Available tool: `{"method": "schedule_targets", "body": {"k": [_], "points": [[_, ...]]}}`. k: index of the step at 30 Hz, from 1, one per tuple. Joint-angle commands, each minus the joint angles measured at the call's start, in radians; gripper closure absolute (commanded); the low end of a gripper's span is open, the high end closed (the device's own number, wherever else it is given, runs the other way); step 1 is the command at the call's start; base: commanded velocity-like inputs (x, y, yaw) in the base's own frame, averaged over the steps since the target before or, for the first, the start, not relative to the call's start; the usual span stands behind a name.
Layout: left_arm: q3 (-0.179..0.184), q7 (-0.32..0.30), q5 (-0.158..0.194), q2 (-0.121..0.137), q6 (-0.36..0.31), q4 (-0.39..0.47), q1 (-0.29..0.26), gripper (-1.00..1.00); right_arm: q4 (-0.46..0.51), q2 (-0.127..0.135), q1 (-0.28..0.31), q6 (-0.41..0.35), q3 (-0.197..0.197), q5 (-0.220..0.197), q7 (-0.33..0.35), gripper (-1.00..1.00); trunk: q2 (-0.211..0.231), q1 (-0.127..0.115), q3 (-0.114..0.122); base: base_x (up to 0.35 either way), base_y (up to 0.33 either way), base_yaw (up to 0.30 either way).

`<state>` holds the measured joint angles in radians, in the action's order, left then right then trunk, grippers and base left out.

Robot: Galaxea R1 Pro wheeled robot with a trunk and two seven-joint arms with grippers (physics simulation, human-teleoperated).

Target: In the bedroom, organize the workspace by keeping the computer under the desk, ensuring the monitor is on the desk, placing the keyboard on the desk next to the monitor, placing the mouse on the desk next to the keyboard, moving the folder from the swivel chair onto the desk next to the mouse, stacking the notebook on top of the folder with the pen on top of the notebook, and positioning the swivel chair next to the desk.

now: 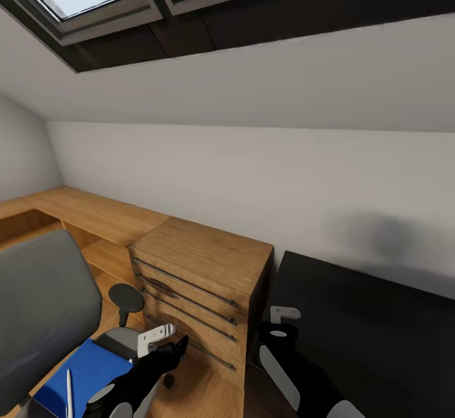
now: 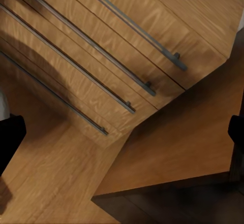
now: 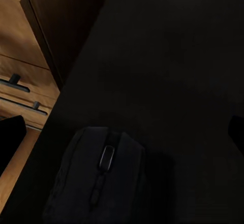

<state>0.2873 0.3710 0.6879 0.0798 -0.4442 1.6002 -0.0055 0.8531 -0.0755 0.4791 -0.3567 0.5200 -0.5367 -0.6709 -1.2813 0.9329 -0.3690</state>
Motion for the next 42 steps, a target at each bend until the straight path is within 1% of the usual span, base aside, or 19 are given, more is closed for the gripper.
{"method": "schedule_targets", "body": {"k": [1, 5, 6, 10, 21, 31, 42], "points": [[0.002, 0.010, 0.010, 0.001, -0.001, 0.002, -0.001, -1.00, 0.001, 0.000, 0.001, -0.006, 0.003, -0.008, -0.007, -1.00, -0.001, 0.000, -0.001, 0.000, 0.000, 0.000], [0.002, 0.010, 0.010, 0.001, 0.000, 0.001, -0.001, -1.00, 0.001, 0.001, 0.001, -0.015, 0.003, -0.032, -0.008, -1.00, -0.001, 0.000, -0.001, 0.000, 0.000, 0.000], [0.002, 0.009, 0.010, 0.001, 0.001, 0.001, -0.001, -1.00, 0.001, 0.001, 0.004, -0.028, 0.003, -0.052, -0.008, -1.00, -0.001, 0.000, -0.001, 0.000, 0.000, 0.000], [0.003, 0.009, 0.010, 0.001, 0.002, 0.001, -0.001, -1.00, 0.000, 0.001, 0.008, -0.036, 0.003, -0.060, -0.009, -1.00, -0.001, 0.000, -0.001, 0.000, 0.000, 0.000], [0.004, 0.009, 0.010, 0.001, 0.003, 0.001, -0.001, -1.00, -0.003, 0.000, 0.010, -0.048, 0.003, -0.065, -0.008, -1.00, -0.001, 0.000, -0.001, 0.000, 0.000, 0.000], [0.003, 0.009, 0.010, 0.000, 0.002, 0.001, -0.001, -1.00, -0.036, 0.000, 0.018, -0.065, 0.003, -0.065, -0.006, -1.00, -0.001, 0.000, -0.001, 0.000, 0.000, 0.000], [0.003, 0.009, 0.010, 0.001, 0.002, 0.001, -0.001, -1.00, -0.044, -0.001, 0.022, -0.079, 0.003, -0.066, -0.006, -1.00, -0.001, 0.000, -0.001, 0.000, 0.000, 0.000]]}}
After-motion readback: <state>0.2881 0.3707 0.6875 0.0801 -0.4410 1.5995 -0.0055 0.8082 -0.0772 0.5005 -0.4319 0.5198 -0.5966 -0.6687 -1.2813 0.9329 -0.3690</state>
